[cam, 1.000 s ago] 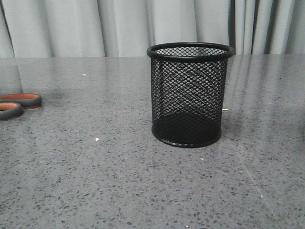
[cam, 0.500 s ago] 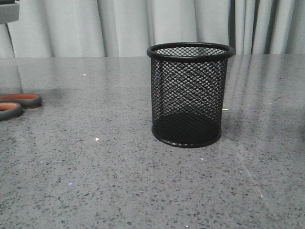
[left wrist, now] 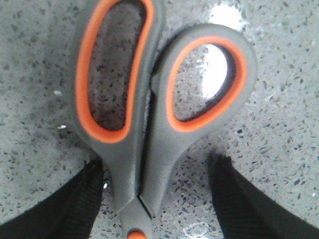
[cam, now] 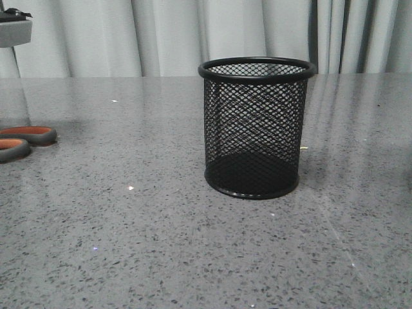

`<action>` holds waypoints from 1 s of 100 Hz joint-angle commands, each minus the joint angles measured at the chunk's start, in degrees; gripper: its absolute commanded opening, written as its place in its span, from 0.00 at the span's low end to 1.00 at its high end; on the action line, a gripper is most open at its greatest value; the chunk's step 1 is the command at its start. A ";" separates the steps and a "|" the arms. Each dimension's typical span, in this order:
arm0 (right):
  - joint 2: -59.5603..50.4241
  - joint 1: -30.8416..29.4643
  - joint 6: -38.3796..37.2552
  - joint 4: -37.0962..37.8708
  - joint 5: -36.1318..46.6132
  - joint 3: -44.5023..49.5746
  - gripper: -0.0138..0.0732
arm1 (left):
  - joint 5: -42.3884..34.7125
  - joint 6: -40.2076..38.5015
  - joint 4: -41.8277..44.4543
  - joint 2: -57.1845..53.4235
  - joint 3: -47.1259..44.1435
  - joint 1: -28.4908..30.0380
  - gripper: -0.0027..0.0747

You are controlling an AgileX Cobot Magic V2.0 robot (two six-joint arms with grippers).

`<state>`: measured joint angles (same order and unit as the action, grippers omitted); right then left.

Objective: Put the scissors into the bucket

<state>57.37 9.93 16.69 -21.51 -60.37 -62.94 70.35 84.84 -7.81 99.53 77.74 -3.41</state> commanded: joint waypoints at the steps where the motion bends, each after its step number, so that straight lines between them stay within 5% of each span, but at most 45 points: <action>1: -0.47 0.15 0.72 -0.74 2.68 -1.94 0.59 | 1.57 0.29 -0.52 -1.63 1.50 0.03 0.61; 24: -0.47 0.15 0.72 -0.74 2.68 -1.94 0.59 | 1.22 0.69 -1.17 -1.02 1.50 0.03 0.60; 52: -0.47 0.15 0.72 -0.74 2.68 -1.94 0.59 | 1.22 1.32 -1.17 -1.02 1.50 0.03 0.32; 100: -0.47 0.15 0.72 -0.74 2.68 -1.94 0.59 | 1.40 1.32 -1.27 -1.02 1.50 0.03 0.14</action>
<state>57.37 9.93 16.69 -21.51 -60.37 -62.94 70.53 86.26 -8.27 99.96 78.15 -3.41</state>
